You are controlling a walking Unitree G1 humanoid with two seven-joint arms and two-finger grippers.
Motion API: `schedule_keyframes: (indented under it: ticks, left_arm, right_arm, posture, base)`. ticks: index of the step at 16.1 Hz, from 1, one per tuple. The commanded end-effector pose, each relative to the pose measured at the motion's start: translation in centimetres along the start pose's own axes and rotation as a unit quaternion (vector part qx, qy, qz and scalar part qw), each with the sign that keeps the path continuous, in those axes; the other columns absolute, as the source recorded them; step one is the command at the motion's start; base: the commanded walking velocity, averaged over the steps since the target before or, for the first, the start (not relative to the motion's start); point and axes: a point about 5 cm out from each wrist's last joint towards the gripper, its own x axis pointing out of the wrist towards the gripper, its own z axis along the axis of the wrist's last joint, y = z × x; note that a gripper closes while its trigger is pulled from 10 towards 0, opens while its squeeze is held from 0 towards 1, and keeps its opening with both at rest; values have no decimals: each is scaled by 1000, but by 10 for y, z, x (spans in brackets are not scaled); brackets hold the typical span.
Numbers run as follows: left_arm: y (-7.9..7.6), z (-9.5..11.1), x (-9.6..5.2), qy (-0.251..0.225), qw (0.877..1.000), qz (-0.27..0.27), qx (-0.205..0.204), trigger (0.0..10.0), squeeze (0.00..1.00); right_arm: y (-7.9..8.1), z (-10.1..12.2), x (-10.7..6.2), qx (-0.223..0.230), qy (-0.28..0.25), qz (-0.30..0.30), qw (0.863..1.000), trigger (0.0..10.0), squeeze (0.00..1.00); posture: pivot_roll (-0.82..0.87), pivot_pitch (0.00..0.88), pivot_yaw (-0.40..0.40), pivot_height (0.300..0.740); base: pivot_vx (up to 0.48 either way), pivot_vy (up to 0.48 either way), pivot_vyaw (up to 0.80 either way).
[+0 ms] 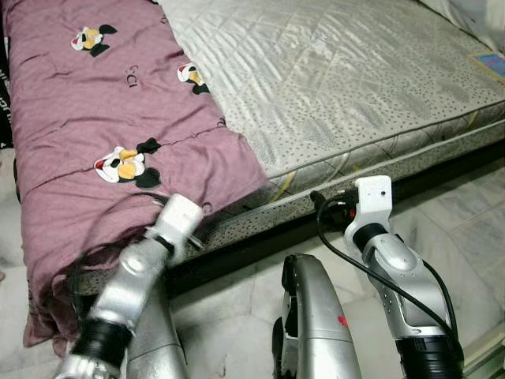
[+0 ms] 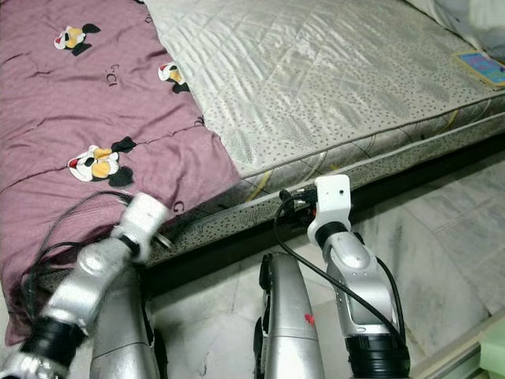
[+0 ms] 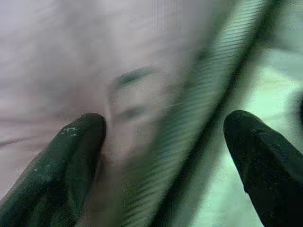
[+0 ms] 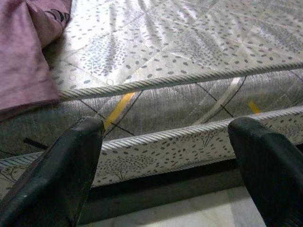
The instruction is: Clean up the room
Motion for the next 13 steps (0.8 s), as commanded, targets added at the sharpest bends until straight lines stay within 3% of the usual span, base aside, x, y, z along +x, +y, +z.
schedule_keyframes:
  ticks: [1,2,3,5,7,9,11,12,13]
  left_arm:
    - [-13,7,2,-18,999,-31,20,10000,0]
    - [-12,13,1,-38,999,-21,20,10000,0]
    - [0,32,1,-100,994,30,11,10000,0]
    - [22,55,-2,-164,982,97,-18,10000,0]
    - [35,64,-5,-191,971,140,-45,10000,0]
    - [76,77,-15,-234,931,248,-129,10000,0]
    - [92,77,-18,-236,916,285,-156,10000,0]
    - [112,64,-18,-201,901,333,-191,10000,0]
    - [125,50,-15,-153,897,355,-213,10000,0]
  right_arm:
    - [-3,-1,-2,2,1,-7,1000,10000,0]
    - [-4,-2,-3,2,2,-9,1000,10000,0]
    - [-6,-2,-9,2,1,-17,1000,10000,0]
    - [-10,-1,-19,-1,1,-28,1000,10000,0]
    - [-14,-2,-27,-5,3,-36,999,10000,0]
    - [-26,-3,-45,-19,6,-58,998,10000,0]
    - [-27,-4,-49,-21,10,-59,998,10000,0]
    - [-28,-5,-55,-20,14,-63,998,10000,0]
    - [-29,-5,-59,-18,17,-66,998,10000,0]
  posture:
    - [-130,169,-71,480]
    - [-136,172,-67,480]
    - [-146,183,-60,480]
    - [-155,193,-54,480]
    - [-162,203,-50,480]
    - [-173,218,-47,480]
    - [-176,223,-44,480]
    - [-184,235,-41,480]
    - [-193,243,-39,480]
  base:
    - [0,0,0]
    - [0,0,0]
    - [0,0,0]
    - [0,0,0]
    - [0,0,0]
    - [0,0,0]
    - [0,0,0]
    - [0,0,0]
    - [0,0,0]
